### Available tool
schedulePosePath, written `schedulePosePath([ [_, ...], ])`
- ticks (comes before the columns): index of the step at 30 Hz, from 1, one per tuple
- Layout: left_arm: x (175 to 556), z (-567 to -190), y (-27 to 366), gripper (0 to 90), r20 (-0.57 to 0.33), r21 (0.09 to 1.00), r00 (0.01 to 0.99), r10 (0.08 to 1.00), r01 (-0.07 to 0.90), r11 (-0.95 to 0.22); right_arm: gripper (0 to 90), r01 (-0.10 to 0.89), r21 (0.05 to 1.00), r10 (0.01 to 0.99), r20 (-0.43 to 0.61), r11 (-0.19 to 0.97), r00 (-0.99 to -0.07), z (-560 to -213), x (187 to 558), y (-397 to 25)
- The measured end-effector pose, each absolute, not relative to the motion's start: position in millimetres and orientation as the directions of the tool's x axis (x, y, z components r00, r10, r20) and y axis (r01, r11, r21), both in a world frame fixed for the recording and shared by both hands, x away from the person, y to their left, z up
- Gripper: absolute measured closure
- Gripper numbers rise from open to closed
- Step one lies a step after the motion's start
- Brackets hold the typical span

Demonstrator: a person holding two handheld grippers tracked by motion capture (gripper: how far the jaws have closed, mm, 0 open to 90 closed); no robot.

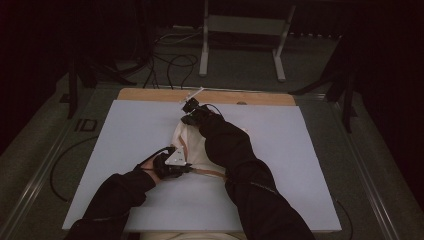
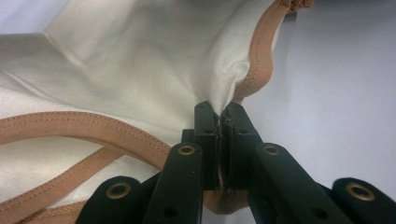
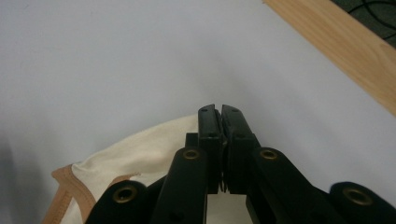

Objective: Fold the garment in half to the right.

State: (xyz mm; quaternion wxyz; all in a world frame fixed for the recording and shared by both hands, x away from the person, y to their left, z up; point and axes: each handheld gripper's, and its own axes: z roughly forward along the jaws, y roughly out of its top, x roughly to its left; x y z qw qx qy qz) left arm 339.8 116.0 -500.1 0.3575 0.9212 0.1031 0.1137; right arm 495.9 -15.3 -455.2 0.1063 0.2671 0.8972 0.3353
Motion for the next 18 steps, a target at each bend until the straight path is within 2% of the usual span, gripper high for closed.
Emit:
schedulePosePath([
  [18,339,-476,105,86.6,0.193,0.630,0.956,0.219,0.051,-0.775,88.5,0.406,0.697,0.579,-0.017,0.591,-0.815,-436,489,-42],
])
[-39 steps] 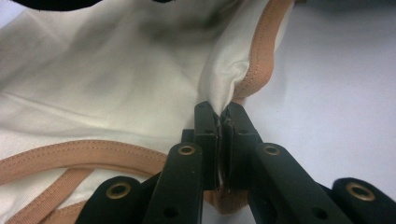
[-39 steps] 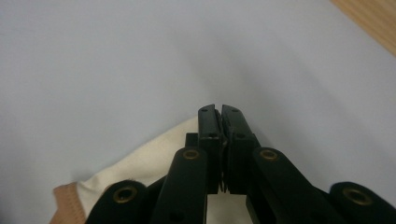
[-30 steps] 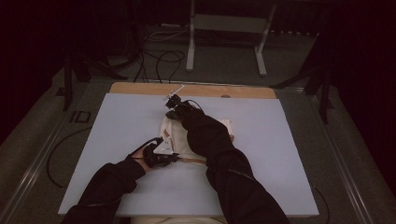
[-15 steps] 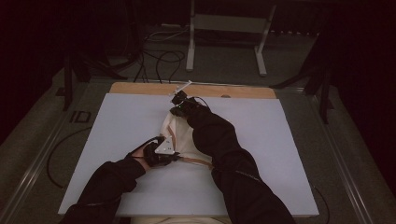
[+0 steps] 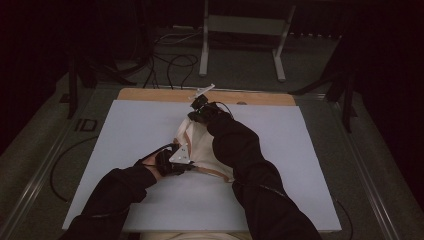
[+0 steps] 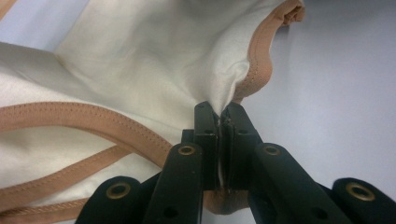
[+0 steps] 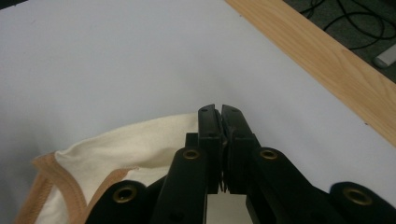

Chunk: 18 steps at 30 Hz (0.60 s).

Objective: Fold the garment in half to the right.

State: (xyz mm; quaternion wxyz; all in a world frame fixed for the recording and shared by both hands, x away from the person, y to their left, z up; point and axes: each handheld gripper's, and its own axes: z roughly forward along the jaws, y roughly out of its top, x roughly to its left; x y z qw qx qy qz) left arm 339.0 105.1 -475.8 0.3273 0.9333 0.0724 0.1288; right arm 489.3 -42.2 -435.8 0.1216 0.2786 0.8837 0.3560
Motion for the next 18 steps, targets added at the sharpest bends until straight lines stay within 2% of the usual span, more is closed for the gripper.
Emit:
schedulePosePath([
  [18,335,-454,91,86.4,0.235,0.602,0.956,0.174,-0.002,-0.798,88.5,0.399,0.730,0.608,-0.028,0.554,-0.793,-413,480,-72],
])
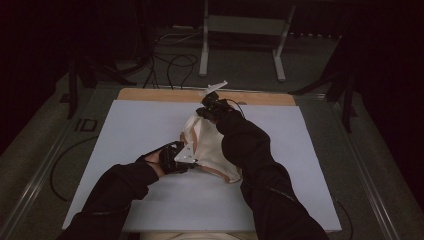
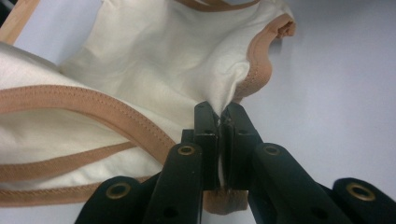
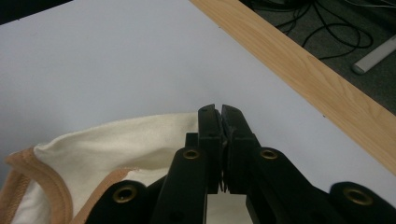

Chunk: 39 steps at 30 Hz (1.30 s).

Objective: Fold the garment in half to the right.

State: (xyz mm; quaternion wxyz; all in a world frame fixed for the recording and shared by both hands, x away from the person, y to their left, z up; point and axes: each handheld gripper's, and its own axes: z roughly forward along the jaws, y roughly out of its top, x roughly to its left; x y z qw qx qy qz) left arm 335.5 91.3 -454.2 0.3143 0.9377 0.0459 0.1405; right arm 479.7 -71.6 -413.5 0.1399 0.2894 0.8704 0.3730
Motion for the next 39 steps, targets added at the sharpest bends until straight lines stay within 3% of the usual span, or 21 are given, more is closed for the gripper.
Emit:
schedulePosePath([
  [16,335,-440,66,86.4,0.265,0.530,0.959,0.096,-0.063,-0.845,88.4,0.402,0.766,0.635,-0.010,0.502,-0.772,-405,465,-114],
  [32,340,-444,44,86.3,0.237,0.380,0.971,-0.002,-0.094,-0.920,88.4,0.463,0.764,0.663,0.063,0.448,-0.746,-436,458,-152],
  [39,343,-445,34,86.2,0.219,0.390,0.976,-0.005,-0.092,-0.916,88.4,0.473,0.772,0.674,0.080,0.424,-0.735,-443,458,-160],
])
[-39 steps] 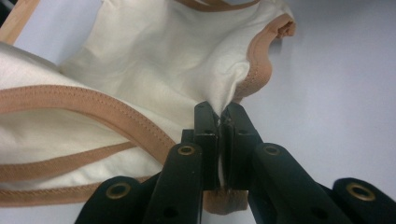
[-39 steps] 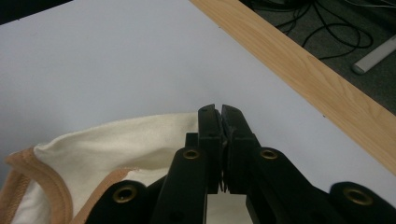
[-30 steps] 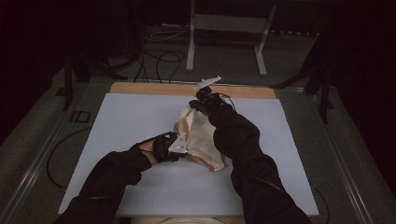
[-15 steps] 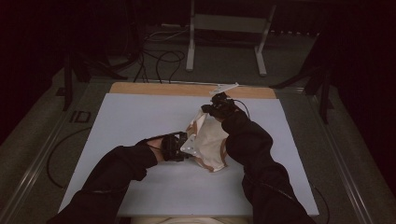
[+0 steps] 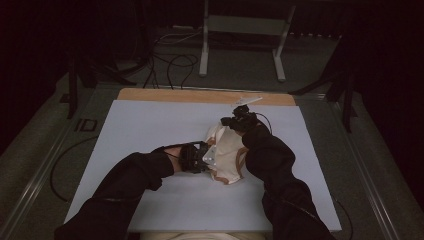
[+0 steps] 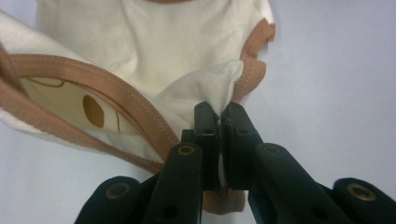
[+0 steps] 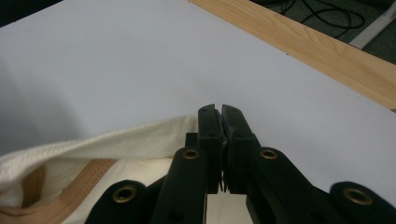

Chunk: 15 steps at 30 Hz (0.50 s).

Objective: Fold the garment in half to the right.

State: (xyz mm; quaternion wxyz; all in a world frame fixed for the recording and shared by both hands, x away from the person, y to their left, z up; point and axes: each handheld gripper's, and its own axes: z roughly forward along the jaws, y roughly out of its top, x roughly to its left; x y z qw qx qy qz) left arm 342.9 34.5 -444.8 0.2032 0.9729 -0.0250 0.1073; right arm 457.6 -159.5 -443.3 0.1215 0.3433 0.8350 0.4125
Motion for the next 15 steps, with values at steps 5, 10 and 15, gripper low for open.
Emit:
schedulePosePath([
  [5,345,-447,22,86.2,0.212,0.390,0.977,-0.025,-0.108,-0.914,88.3,0.482,0.774,0.684,0.088,0.411,-0.724,-448,459,-169],
  [10,346,-448,11,86.1,0.201,0.389,0.979,-0.031,-0.109,-0.915,88.3,0.488,0.776,0.691,0.095,0.400,-0.717,-451,459,-177],
  [15,349,-451,-1,85.9,0.185,0.389,0.982,-0.037,-0.108,-0.915,88.3,0.499,0.776,0.702,0.105,0.386,-0.705,-456,461,-186],
])
